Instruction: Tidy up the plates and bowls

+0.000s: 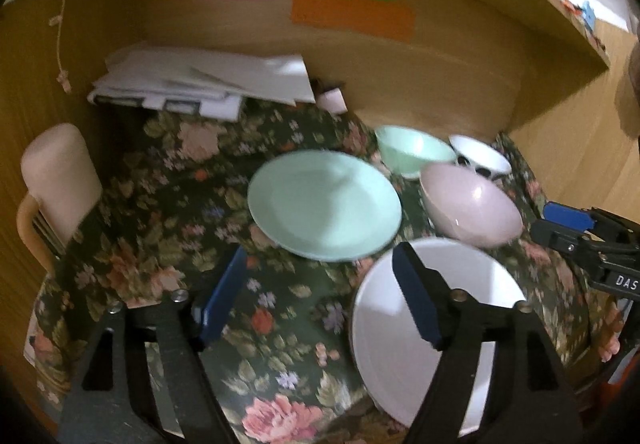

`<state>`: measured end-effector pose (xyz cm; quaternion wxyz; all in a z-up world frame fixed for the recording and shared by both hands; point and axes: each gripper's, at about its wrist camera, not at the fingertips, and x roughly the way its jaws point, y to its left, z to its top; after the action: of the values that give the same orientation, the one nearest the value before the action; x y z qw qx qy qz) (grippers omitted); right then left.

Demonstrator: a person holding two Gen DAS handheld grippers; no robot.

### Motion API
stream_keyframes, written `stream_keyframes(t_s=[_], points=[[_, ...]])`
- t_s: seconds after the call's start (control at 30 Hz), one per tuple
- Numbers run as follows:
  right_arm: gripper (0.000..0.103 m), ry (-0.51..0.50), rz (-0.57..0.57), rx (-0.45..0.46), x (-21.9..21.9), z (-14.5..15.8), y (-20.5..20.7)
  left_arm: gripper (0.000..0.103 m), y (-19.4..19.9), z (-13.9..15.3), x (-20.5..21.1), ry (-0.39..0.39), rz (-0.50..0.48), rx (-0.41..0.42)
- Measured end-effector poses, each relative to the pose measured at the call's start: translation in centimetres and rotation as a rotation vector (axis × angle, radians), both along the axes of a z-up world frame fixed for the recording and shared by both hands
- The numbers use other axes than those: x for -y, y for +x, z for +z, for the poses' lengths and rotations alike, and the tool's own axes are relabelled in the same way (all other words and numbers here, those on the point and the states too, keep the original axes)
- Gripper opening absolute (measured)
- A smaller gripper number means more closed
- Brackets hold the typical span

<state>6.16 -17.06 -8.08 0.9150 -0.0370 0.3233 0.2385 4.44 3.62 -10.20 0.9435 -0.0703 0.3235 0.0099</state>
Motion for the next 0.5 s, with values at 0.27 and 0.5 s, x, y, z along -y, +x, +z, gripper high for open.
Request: stream_keyframes(t_s=[0.27, 0.5], points=[[0.067, 0.023, 0.054, -0.011, -2.2, 1.1, 4.3, 0.089, 1.9, 1.8, -1.9, 0.003, 0.058, 0.065], [0.068, 0.003, 0.077, -0.087, -4.8, -0.5, 9.5, 0.092, 4.8, 1.4, -3.6, 0.014, 0.084, 0.056]])
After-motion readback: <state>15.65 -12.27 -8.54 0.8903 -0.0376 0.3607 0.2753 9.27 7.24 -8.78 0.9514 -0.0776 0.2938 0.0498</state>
